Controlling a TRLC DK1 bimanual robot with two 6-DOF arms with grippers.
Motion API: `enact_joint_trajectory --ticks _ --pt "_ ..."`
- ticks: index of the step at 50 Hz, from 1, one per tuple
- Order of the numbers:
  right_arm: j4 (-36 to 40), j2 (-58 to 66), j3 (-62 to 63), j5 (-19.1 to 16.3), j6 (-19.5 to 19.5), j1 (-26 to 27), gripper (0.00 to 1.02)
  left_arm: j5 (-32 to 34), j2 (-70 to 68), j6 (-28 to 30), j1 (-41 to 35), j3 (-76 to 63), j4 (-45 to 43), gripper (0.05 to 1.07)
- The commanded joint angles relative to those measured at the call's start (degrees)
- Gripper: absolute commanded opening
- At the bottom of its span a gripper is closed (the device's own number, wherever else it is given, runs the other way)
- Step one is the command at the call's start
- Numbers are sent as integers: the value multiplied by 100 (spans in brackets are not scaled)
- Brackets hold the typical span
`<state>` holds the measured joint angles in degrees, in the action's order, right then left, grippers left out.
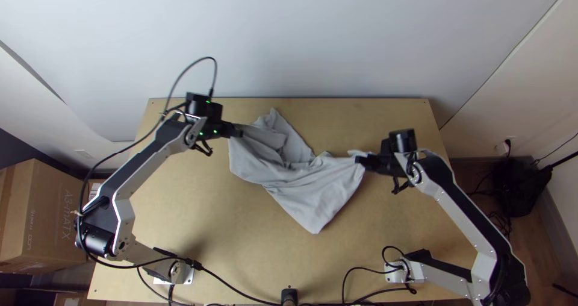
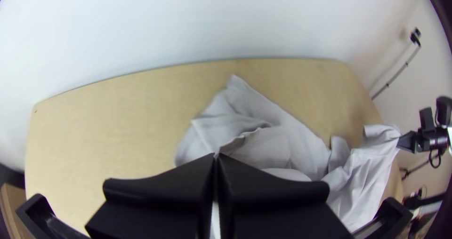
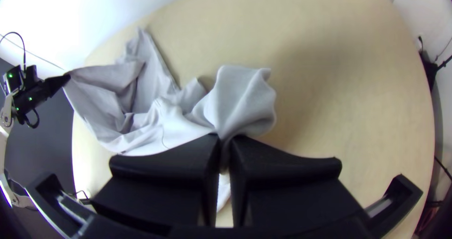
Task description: Fold the t-shirt
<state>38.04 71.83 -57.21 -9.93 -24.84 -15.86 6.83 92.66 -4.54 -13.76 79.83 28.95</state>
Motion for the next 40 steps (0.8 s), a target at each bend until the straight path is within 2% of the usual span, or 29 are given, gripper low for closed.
enact_joint_trajectory --ticks 1,7,11,18,24,36,40 --pt "-218 164 -888 97 375 276 2 -15 -284 -478 427 410 208 8" --pt "-500 261 -1899 97 524 496 2 3 -477 -654 884 771 401 8" --pt "-886 261 -2506 106 884 584 2 -24 -662 -724 1130 1026 410 8" --pt "-2099 164 -2883 220 1377 628 2 -85 -987 -751 1517 1491 401 8" --pt "-3048 112 -2839 387 1552 593 2 -490 -1409 -601 1727 1562 -74 8" --pt "-3593 -363 -3077 396 2062 531 2 -1272 -2393 -162 1851 1606 -742 8" --pt "-3672 -671 -3068 396 2115 513 2 -1395 -2736 -135 1903 1597 -803 8"
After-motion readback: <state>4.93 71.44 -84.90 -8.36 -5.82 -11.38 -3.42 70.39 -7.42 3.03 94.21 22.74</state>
